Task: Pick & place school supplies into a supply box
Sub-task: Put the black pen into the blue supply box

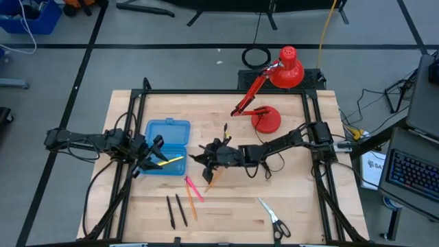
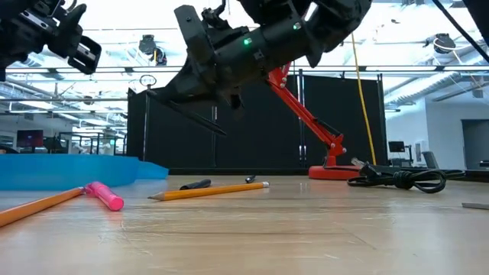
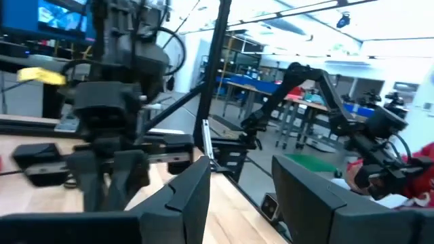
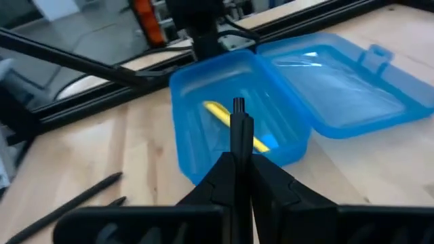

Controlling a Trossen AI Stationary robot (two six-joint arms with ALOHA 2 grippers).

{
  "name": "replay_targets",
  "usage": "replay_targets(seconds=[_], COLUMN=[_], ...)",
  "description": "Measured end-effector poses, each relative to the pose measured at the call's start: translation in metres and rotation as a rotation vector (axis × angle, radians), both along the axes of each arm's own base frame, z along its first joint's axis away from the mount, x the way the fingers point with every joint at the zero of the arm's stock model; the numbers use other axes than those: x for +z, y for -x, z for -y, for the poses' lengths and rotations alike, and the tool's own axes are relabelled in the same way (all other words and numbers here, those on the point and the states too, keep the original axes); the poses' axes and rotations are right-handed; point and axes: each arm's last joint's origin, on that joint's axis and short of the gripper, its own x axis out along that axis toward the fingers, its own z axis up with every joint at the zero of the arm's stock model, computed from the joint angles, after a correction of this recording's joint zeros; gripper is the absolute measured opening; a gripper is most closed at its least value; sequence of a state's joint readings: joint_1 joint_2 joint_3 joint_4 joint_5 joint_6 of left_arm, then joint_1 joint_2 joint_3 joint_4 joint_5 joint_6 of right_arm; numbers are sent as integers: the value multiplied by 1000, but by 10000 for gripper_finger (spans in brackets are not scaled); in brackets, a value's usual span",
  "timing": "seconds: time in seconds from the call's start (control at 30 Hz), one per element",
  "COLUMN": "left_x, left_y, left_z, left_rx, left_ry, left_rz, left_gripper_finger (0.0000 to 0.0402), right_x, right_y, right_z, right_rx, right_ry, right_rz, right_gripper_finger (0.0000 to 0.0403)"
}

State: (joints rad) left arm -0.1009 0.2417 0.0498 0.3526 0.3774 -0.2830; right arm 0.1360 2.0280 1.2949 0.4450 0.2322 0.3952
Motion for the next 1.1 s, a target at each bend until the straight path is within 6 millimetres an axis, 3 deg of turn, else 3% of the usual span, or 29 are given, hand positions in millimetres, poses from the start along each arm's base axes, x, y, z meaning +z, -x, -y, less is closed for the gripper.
replay_targets(seconds=[0.33, 0.47, 0.63, 0.9, 1.1], left_x=[2, 4, 4, 4, 0], left_y=[0, 1, 1, 0, -2], left_z=[0, 0, 0, 0, -4], left_rx=[0, 0, 6, 19, 134], left_ry=[7, 11, -16, -24, 57], left_rz=[20, 44, 51, 56, -23], left_gripper_finger=[161, 161, 161, 161, 161], right_x=[12, 6, 1, 26, 28], right_y=[-15, -30, -32, -35, -36], right_z=[11, 16, 14, 1, 3], right_rx=[84, 107, 136, 168, 181], right_ry=[23, 43, 130, 193, 186], right_rz=[35, 15, 17, 263, 286], right_gripper_finger=[14, 14, 14, 14, 14])
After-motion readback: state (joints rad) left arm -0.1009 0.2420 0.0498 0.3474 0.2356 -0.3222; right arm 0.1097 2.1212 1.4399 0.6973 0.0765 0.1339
